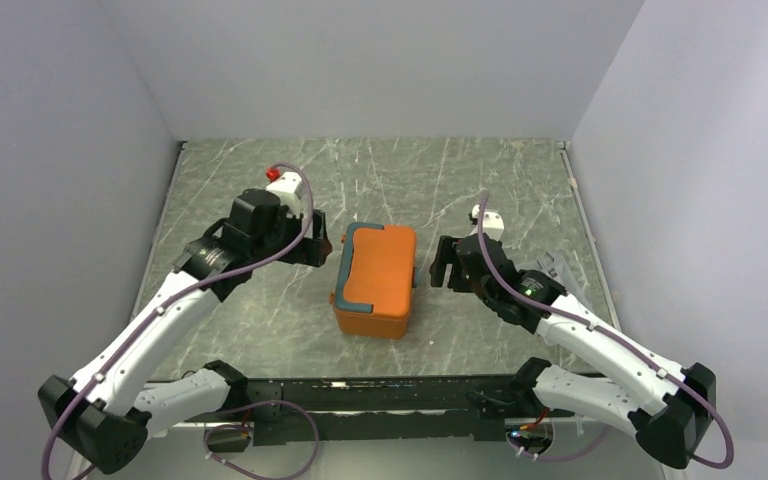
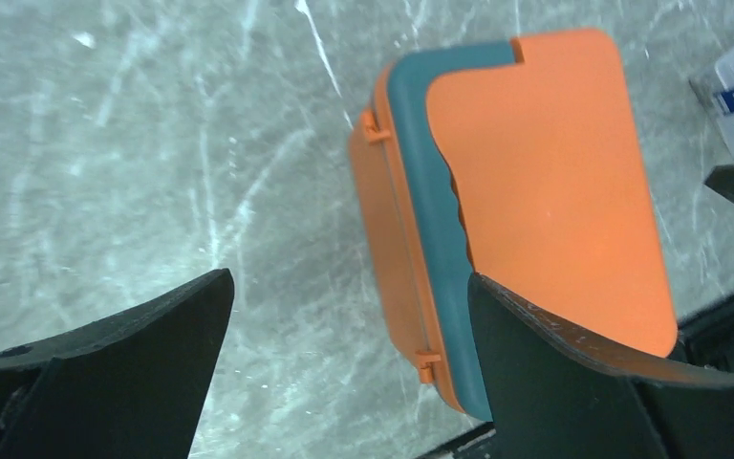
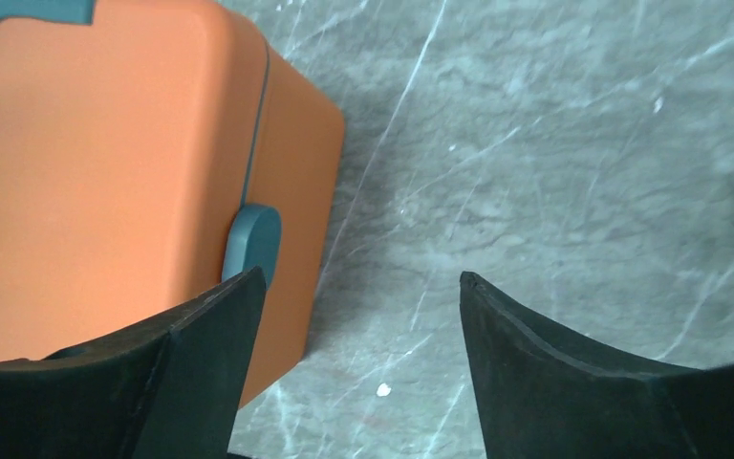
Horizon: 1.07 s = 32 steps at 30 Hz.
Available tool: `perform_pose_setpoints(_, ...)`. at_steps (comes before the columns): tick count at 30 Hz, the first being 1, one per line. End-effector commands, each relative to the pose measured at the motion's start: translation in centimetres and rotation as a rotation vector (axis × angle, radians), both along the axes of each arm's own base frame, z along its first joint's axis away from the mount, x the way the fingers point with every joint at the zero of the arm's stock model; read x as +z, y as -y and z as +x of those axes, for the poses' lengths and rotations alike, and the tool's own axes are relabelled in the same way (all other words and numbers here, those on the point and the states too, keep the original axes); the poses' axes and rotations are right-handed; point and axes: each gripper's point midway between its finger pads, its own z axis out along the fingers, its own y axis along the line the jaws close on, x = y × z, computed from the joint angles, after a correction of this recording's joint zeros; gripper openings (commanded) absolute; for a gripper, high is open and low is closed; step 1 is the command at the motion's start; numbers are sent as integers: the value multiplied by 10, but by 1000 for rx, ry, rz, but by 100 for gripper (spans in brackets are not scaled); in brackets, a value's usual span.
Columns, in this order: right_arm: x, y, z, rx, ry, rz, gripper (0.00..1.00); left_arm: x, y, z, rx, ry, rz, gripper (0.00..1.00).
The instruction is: Organize the medicine kit
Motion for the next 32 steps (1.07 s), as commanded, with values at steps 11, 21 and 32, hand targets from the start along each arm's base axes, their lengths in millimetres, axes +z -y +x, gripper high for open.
perform_pose_setpoints(11, 74, 41, 21, -108, 207, -156, 100, 62, -78, -22, 226, 307, 63, 99)
perform_pose_setpoints(21, 80, 62, 22, -213, 253, -176, 100, 43, -100, -44, 301, 368, 3, 99)
perform_pose_setpoints(32, 79, 72, 14, -197, 274, -184, 100, 38, -105, -45, 316, 397, 4, 99)
